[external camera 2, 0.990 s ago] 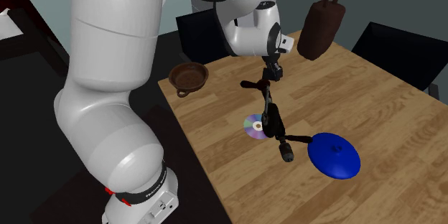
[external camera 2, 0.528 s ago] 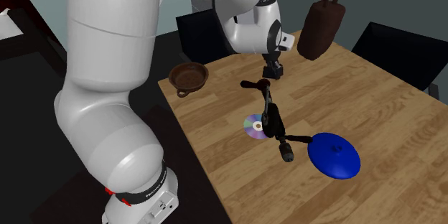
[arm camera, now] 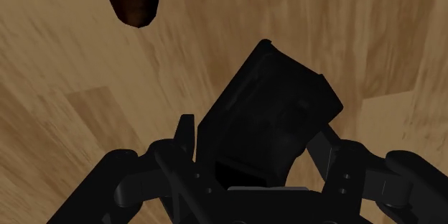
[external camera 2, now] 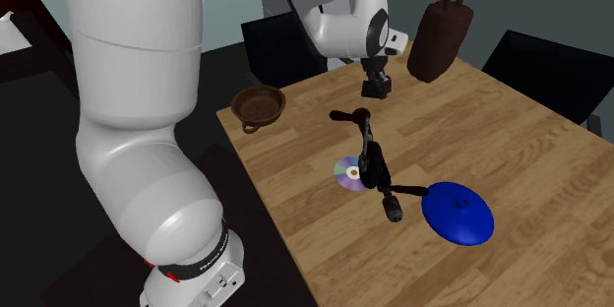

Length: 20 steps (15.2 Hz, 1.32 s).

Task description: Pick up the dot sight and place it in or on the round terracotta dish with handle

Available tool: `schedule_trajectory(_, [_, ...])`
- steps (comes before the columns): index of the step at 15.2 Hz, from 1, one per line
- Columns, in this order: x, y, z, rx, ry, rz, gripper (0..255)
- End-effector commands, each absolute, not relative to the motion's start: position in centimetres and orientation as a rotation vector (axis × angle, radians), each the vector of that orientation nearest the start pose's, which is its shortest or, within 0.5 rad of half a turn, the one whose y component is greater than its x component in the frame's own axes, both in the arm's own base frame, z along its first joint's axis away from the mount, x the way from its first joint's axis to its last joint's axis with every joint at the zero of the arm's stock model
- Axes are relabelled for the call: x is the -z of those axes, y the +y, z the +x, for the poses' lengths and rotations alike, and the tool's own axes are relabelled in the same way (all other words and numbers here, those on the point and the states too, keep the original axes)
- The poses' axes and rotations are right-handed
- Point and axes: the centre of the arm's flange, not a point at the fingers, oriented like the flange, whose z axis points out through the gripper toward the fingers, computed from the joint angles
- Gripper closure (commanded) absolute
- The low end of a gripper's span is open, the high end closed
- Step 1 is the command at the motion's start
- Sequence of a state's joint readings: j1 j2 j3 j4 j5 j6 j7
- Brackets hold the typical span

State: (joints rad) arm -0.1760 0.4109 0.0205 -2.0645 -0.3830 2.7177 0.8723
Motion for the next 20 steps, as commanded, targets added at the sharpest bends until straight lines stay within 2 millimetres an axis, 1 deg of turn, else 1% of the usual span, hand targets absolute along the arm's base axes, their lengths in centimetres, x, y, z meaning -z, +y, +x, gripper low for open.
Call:
schedule_trajectory(1, [-26.6, -8.3, 60.8, 0.469, 1.097, -3.007, 255])
schedule_trajectory(12, [-32.2, -8.3, 60.8, 0.469, 1.097, -3.007, 255])
schedule_trajectory(20, [-31.9, -0.1, 54.1, 0.469, 1.097, -3.007, 255])
